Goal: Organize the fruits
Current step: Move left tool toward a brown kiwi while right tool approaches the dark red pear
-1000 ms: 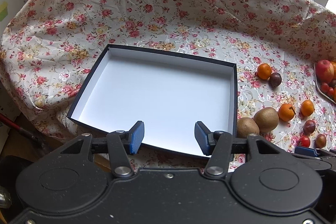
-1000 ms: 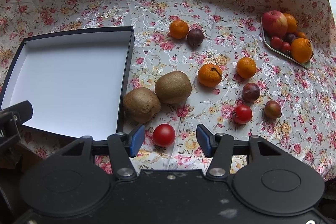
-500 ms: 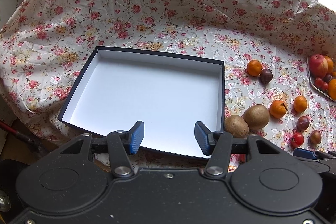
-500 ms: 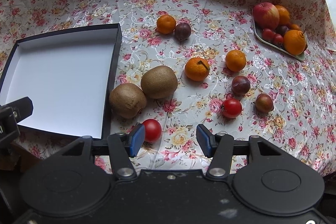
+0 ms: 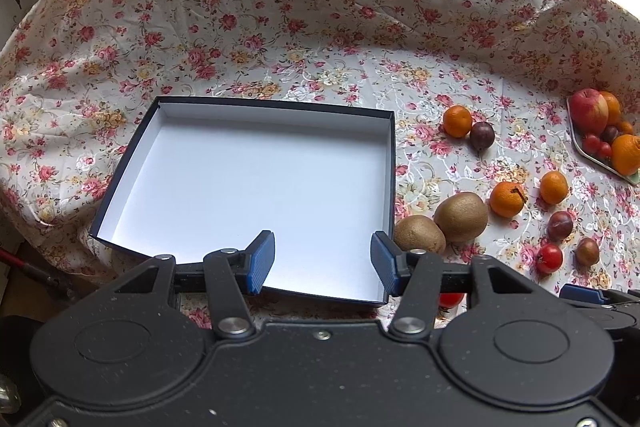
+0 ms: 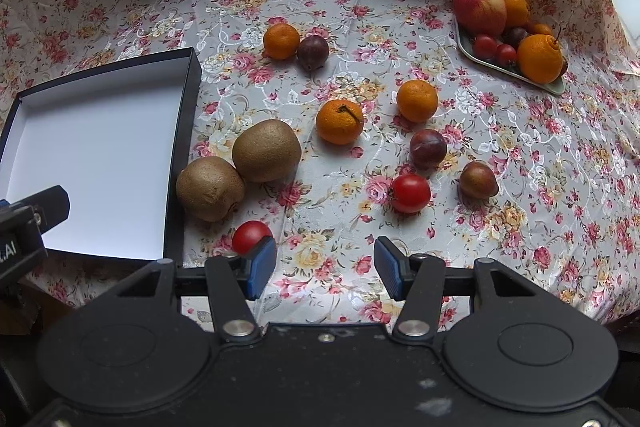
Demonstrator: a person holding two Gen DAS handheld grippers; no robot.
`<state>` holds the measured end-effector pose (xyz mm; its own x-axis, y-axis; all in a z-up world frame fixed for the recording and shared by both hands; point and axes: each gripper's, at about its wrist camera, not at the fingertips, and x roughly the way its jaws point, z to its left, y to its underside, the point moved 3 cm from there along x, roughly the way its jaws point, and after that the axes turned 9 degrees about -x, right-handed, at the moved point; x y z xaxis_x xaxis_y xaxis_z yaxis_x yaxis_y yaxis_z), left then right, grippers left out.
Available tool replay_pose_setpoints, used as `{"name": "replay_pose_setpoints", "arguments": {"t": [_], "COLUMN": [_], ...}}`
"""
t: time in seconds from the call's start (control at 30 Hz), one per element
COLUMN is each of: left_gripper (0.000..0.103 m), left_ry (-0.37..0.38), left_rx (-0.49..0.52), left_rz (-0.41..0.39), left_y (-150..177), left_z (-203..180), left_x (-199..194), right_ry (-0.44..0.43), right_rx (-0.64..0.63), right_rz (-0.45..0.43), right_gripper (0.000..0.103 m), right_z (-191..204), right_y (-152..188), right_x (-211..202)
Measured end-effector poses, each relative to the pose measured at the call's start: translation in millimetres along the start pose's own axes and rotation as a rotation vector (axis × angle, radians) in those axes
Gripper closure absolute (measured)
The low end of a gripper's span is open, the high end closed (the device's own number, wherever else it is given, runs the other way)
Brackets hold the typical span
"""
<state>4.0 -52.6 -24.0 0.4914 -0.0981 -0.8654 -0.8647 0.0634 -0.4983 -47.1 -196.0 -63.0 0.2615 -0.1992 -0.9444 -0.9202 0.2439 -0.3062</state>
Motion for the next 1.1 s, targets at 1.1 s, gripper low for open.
{"name": "replay_pose_setpoints", "arguments": {"t": [1.1], "left_gripper": [0.043], "left_ry": [0.009], "left_rx": [0.160], "left_rz": [0.049], "left_y": [20.1], "left_z": [-89.3], "left_x": [10.7], "right_ry": [0.007], "right_rx": [0.206], "right_rz": [0.064], "right_gripper": [0.047], "right_z": [-100.7], "right_y": [30.6], "right_x": [1.5]}}
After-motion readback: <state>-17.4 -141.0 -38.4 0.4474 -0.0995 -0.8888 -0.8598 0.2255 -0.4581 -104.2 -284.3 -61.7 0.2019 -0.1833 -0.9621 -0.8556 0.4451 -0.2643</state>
